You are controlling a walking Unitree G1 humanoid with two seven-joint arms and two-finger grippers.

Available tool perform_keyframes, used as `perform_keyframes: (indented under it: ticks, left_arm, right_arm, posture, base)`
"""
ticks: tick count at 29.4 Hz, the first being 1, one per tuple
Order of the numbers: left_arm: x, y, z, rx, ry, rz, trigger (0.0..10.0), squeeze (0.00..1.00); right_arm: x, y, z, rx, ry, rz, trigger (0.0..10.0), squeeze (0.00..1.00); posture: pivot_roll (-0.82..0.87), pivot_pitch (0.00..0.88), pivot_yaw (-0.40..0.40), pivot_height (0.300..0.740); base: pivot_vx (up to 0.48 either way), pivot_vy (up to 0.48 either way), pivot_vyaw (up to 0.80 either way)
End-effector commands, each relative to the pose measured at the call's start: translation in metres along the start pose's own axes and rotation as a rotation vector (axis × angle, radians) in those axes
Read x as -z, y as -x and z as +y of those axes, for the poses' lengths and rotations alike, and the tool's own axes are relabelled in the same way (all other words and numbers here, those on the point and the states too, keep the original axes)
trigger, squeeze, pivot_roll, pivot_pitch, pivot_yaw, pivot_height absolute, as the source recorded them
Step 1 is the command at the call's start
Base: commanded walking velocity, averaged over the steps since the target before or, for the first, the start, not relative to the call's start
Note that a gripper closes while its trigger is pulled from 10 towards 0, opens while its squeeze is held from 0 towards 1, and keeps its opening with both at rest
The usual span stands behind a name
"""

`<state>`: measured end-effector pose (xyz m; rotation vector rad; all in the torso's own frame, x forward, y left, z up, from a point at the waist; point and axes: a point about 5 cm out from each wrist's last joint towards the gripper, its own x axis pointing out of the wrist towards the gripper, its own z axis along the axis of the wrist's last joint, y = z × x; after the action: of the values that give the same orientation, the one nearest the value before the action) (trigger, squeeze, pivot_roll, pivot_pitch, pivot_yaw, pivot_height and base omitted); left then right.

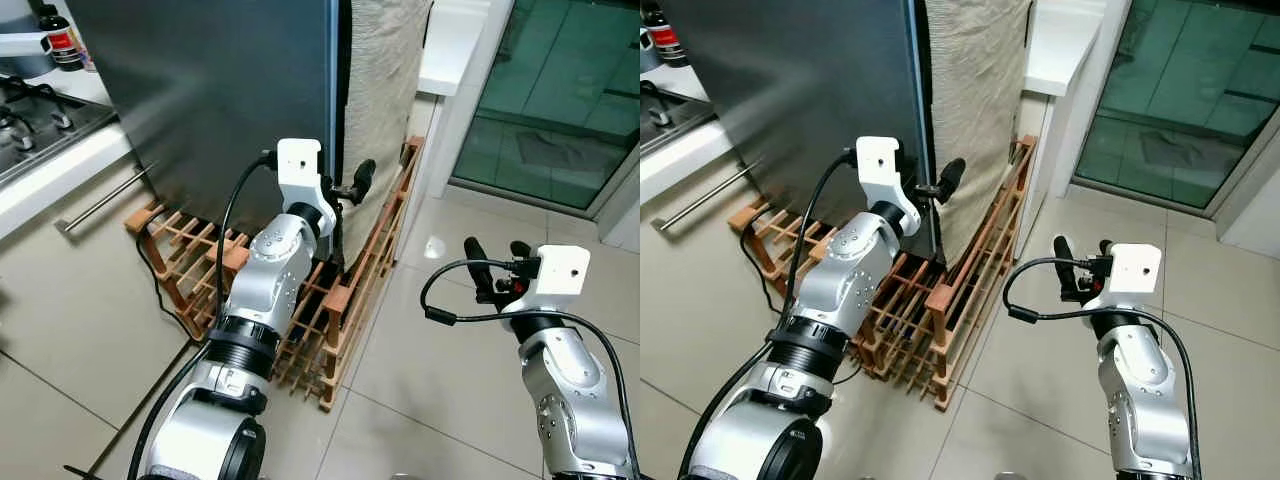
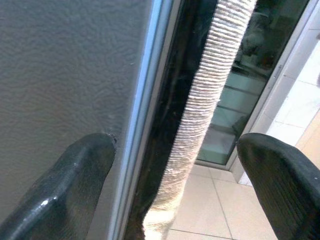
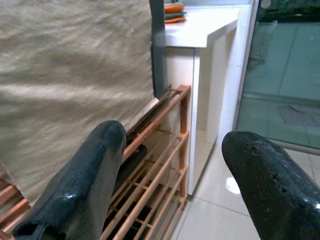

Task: Restocking fridge

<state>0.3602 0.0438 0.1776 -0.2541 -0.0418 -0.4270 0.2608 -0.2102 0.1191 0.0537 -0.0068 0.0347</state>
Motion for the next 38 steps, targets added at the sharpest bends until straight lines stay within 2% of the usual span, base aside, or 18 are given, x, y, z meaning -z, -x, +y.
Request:
perform_keyframes:
  ticks: [1, 5, 9, 10, 14, 15, 17, 21, 28, 33, 36, 38]
  left_arm:
    - [-0.008, -0.007, -0.005, -0.003, -0.015, -0.024, 10.0, 0.00]
    - [-0.004, -0.012, -0.005, -0.028, -0.022, -0.011, 10.0, 0.00]
    - [-0.006, -0.014, -0.011, -0.001, -0.010, -0.023, 10.0, 0.00]
    - [-0.011, -0.018, -0.022, 0.064, 0.017, -0.049, 10.0, 0.00]
    - [-0.022, -0.022, -0.041, 0.175, 0.051, -0.086, 10.0, 0.00]
    - [-0.029, -0.023, -0.050, 0.218, 0.060, -0.106, 10.0, 0.00]
    - [-0.034, -0.023, -0.054, 0.238, 0.052, -0.118, 10.0, 0.00]
    - [-0.038, -0.022, -0.054, 0.245, 0.055, -0.119, 10.0, 0.00]
    - [-0.029, -0.015, -0.048, 0.263, 0.056, -0.072, 10.0, 0.00]
    - [-0.029, -0.011, -0.055, 0.306, 0.104, -0.063, 10.0, 0.00]
    - [-0.029, -0.012, -0.058, 0.308, 0.103, -0.059, 10.0, 0.00]
    - [-0.025, -0.018, -0.061, 0.278, 0.061, -0.032, 10.0, 0.00]
  right_arm:
    - [-0.001, 0.001, 0.004, -0.017, -0.008, 0.002, 10.0, 0.00]
    - [0.001, 0.001, 0.007, -0.021, -0.012, 0.004, 10.0, 0.00]
    - [0.000, -0.001, 0.008, -0.021, -0.016, -0.001, 10.0, 0.00]
    - [-0.001, -0.003, 0.010, -0.021, -0.019, -0.008, 10.0, 0.00]
    - [-0.002, -0.005, 0.012, -0.027, -0.017, -0.014, 10.0, 0.00]
    - [-0.003, -0.007, 0.012, -0.029, -0.014, -0.017, 10.0, 0.00]
    - [-0.003, -0.008, 0.012, -0.030, -0.013, -0.018, 10.0, 0.00]
    - [-0.004, -0.009, 0.013, -0.032, -0.011, -0.019, 10.0, 0.00]
    - [0.000, -0.009, 0.016, -0.039, -0.015, -0.009, 10.0, 0.00]
    - [0.001, -0.011, 0.018, -0.042, -0.019, -0.002, 10.0, 0.00]
    - [0.001, -0.011, 0.018, -0.043, -0.020, -0.002, 10.0, 0.00]
    - [0.001, -0.012, 0.018, -0.044, -0.020, -0.002, 10.0, 0.00]
  posture:
    - [-0.23, 0.000, 0.056, 0.740]
    - [-0.24, 0.000, 0.071, 0.740]
    - [-0.24, 0.000, 0.070, 0.740]
    - [-0.24, 0.000, 0.072, 0.740]
    - [-0.24, 0.000, 0.072, 0.740]
    - [-0.24, 0.000, 0.071, 0.740]
    - [-0.24, 0.000, 0.071, 0.740]
    - [-0.24, 0.000, 0.068, 0.740]
    - [-0.22, 0.000, 0.061, 0.740]
    - [-0.22, 0.000, 0.055, 0.740]
    - [-0.21, 0.000, 0.054, 0.740]
    - [-0.21, 0.000, 0.054, 0.740]
  base:
    - [0.000, 0.000, 0.00]
    - [0.000, 0.000, 0.00]
    - [0.000, 0.000, 0.00]
    - [0.000, 0.000, 0.00]
    - [0.000, 0.000, 0.00]
    - [0.000, 0.000, 0.00]
    - [0.000, 0.000, 0.00]
    - [0.000, 0.000, 0.00]
    - [0.000, 0.000, 0.00]
    - [0.000, 0.000, 0.00]
    - [0.000, 0.000, 0.00]
    - [0.000, 0.000, 0.00]
